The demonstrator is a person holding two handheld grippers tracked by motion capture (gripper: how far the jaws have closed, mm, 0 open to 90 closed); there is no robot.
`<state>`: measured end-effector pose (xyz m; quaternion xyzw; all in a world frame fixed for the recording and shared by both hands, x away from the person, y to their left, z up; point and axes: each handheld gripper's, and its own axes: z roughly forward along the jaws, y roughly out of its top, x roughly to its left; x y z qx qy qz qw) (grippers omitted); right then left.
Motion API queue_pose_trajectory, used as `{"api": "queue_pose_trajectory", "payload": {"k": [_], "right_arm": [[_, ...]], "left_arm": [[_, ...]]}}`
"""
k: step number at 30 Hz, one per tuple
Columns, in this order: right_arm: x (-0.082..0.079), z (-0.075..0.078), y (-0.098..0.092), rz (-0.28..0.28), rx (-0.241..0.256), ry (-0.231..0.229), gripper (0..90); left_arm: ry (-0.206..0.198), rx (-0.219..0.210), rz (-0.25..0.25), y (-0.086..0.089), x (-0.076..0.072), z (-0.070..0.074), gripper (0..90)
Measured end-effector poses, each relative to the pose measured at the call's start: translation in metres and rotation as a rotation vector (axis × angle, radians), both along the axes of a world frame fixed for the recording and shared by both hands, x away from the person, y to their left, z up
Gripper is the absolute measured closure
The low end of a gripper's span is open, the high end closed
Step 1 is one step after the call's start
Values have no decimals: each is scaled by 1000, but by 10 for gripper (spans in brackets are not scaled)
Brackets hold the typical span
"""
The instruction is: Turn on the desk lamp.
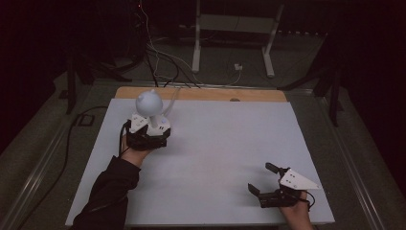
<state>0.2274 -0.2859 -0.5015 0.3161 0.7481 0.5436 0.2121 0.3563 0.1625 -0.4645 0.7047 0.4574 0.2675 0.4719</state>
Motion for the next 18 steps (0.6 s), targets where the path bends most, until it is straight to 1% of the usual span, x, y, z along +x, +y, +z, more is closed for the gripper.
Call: {"api": "queue_pose_trajectory", "payload": {"k": [1, 2, 4, 5, 6, 9, 11, 13, 15, 18], "right_arm": [[0, 0, 0, 2, -4, -5, 0], [0, 0, 0, 2, -4, -5, 0], [0, 0, 0, 0, 1, -1, 0], [0, 0, 0, 2, -1, -2, 0], [0, 0, 0, 2, -4, -4, 0], [0, 1, -1, 1, 1, -5, 0], [0, 0, -1, 1, -1, -2, 0], [0, 0, -1, 2, -2, -4, 0], [0, 1, -1, 1, 1, -4, 0], [-1, 0, -1, 1, -2, -3, 0]], "left_arm": [[1, 10, 9, -1, 1, -1, 2], [8, 9, 17, -2, 2, -2, 2], [27, 2, 49, -3, 4, -5, 2], [36, 6, 68, -4, 5, -7, 3], [39, 12, 87, -5, 6, -8, 3], [38, 14, 112, -6, 7, -10, 20], [47, 8, 120, -7, 8, -12, 48], [51, 21, 140, -8, 9, -14, 55], [67, 19, 146, -9, 10, -18, 70], [73, 37, 149, -10, 12, -22, 96]]}}
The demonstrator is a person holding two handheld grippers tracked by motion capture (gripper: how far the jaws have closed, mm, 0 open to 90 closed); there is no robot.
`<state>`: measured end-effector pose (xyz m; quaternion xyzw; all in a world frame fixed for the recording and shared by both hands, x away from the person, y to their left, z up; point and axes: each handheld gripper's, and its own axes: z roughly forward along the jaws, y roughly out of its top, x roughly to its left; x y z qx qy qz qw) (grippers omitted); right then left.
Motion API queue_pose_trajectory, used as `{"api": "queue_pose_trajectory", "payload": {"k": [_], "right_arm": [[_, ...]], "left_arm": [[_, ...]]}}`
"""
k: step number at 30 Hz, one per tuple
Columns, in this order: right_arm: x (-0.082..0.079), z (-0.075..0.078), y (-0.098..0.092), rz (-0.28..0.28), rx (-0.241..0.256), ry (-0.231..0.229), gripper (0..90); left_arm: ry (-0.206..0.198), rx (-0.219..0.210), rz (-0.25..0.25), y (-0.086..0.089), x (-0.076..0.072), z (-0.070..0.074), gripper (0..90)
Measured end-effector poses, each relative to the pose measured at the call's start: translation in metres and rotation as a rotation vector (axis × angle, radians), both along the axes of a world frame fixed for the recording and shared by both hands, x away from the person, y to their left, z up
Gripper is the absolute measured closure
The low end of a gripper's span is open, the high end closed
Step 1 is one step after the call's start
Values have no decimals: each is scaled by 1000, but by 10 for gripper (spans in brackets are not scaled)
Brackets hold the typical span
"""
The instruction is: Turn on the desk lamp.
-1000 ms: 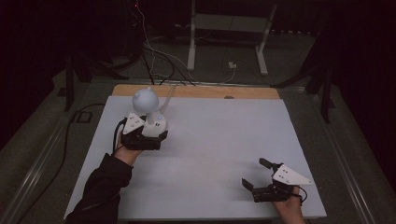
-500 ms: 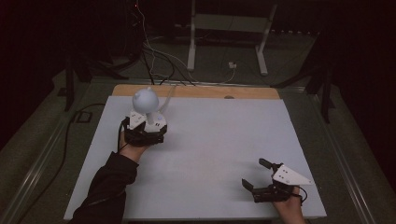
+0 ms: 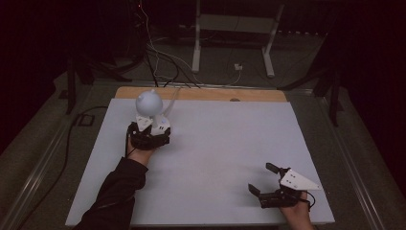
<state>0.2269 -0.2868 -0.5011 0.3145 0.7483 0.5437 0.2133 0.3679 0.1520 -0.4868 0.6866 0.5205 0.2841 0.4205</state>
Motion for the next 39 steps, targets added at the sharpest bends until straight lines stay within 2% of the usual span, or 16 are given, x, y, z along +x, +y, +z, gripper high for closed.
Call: {"api": "queue_pose_trajectory", "payload": {"k": [3, 8, 11, 14, 17, 20, 22, 23, 31, 39], "right_arm": [[0, 0, 0, -1, 5, 4, 0], [0, 0, 0, 2, 3, 1, 0], [0, -1, 0, 2, 2, 5, 0], [0, 0, 0, 2, 3, 6, 0], [0, -1, 1, 4, 0, 5, 0], [0, -1, 0, 3, 4, 7, 0], [0, -1, 0, 3, 0, 7, 0], [0, -1, 0, 3, 0, 7, 0], [0, -1, 0, 4, 3, 9, 0], [0, -1, 0, 4, -1, 9, 0]], "left_arm": [[3, 17, 18, 0, 0, -3, 159], [19, 31, 47, -1, 1, -8, 206], [20, 41, 57, -2, 1, -10, 302], [24, 48, 77, -3, 1, -12, 342], [31, 52, 92, -3, 1, -13, 430], [44, 55, 106, -3, 2, -15, 466], [45, 57, 117, -4, 2, -16, 548], [44, 58, 122, -4, 2, -16, 548], [22, 39, 128, -3, 2, -16, 689], [24, 13, 142, -2, 4, -21, 835]]}}
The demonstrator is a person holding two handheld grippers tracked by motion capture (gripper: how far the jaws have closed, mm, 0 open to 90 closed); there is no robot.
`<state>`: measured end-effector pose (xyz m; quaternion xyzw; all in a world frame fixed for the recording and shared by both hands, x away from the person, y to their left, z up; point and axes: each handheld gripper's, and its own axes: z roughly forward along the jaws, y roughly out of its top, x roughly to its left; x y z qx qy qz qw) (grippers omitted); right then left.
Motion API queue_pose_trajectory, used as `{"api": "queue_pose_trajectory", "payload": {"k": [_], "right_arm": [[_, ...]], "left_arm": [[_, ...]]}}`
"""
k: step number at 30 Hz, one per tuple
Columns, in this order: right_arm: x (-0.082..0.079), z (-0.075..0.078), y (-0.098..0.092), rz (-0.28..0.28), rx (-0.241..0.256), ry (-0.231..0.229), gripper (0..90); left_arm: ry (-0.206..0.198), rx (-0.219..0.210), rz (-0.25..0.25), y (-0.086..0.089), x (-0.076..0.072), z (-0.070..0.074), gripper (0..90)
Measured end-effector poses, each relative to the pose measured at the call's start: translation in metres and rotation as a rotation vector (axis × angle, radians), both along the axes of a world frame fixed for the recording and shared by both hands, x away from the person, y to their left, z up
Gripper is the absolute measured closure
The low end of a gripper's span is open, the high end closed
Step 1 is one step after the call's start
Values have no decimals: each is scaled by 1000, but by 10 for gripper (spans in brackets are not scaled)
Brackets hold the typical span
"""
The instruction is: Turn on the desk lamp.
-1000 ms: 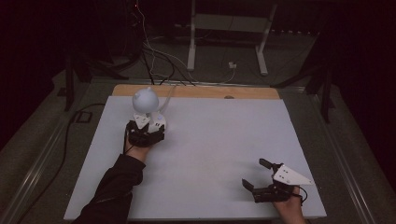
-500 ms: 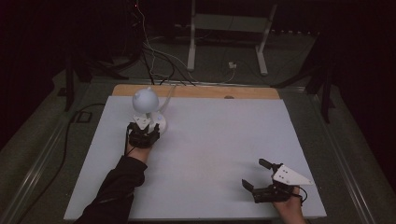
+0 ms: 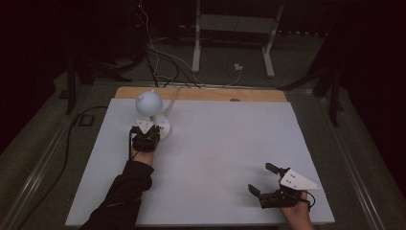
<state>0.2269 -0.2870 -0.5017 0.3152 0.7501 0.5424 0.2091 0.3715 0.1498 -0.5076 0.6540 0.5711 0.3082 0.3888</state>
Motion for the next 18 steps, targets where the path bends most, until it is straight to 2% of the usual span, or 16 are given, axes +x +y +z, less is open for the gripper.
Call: {"api": "queue_pose_trajectory", "payload": {"k": [5, 7, 8, 10, 18], "right_arm": [[0, 0, 0, 0, 2, -1, 0], [0, 0, 0, 0, -2, -2, 0], [0, 0, 0, 0, 0, -4, 0], [0, 0, 0, -1, 1, -2, 0], [0, 0, -1, 0, -1, -2, 0]], "left_arm": [[9, -7, 6, 1, 1, -4, 900], [14, -10, -7, 1, 1, -5, 900], [12, 5, -7, -1, 1, -6, 900], [19, -1, -9, -1, 1, -8, 900], [16, 15, -1, -2, 2, -10, 900]]}}
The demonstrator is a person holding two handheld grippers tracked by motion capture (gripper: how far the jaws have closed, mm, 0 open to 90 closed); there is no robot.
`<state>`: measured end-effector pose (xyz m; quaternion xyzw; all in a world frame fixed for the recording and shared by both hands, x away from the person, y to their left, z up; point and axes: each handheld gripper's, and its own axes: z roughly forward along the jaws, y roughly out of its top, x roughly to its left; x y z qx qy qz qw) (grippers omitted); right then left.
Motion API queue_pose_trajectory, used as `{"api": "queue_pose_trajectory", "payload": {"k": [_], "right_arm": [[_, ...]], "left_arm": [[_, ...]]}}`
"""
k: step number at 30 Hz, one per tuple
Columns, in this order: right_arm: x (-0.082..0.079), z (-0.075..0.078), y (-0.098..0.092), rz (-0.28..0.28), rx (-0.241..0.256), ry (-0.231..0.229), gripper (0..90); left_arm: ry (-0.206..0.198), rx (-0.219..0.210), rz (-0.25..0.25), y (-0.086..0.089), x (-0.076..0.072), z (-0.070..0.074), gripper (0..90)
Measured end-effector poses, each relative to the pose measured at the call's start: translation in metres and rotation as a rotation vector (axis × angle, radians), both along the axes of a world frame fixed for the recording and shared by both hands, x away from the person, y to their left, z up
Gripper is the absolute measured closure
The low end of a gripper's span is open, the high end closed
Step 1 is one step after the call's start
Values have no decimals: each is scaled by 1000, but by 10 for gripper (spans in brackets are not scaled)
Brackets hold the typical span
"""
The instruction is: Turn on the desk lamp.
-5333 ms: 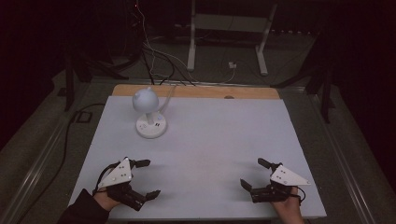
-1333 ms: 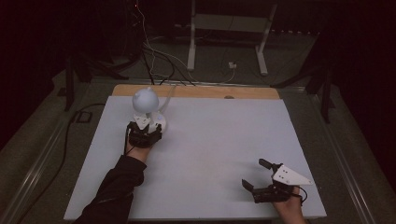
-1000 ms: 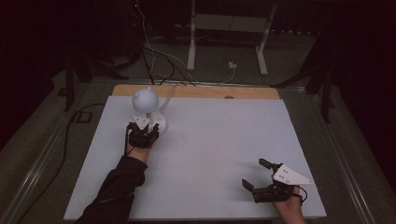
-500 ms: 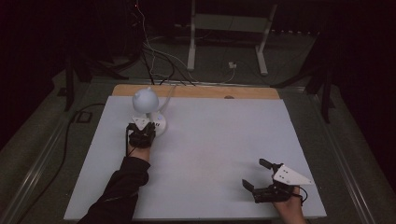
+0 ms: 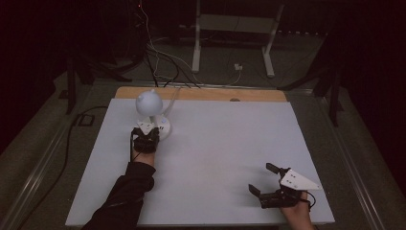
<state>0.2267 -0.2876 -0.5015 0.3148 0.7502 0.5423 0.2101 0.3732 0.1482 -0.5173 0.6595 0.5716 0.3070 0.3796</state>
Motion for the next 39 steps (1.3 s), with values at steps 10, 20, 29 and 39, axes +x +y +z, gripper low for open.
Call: {"api": "queue_pose_trajectory", "payload": {"k": [10, 20, 29, 39], "right_arm": [[0, 0, 0, 0, 0, 5, 0], [0, 0, 0, 2, 0, 4, 0], [0, 0, 1, 5, -3, 7, 0], [1, -1, 1, 3, -1, 11, 0]], "left_arm": [[10, 20, -3, 0, 1, -4, 900], [7, 29, -6, -1, 2, -4, 900], [-4, 56, -10, -3, 0, -5, 900], [-13, 54, -8, -4, 0, -6, 900]]}}
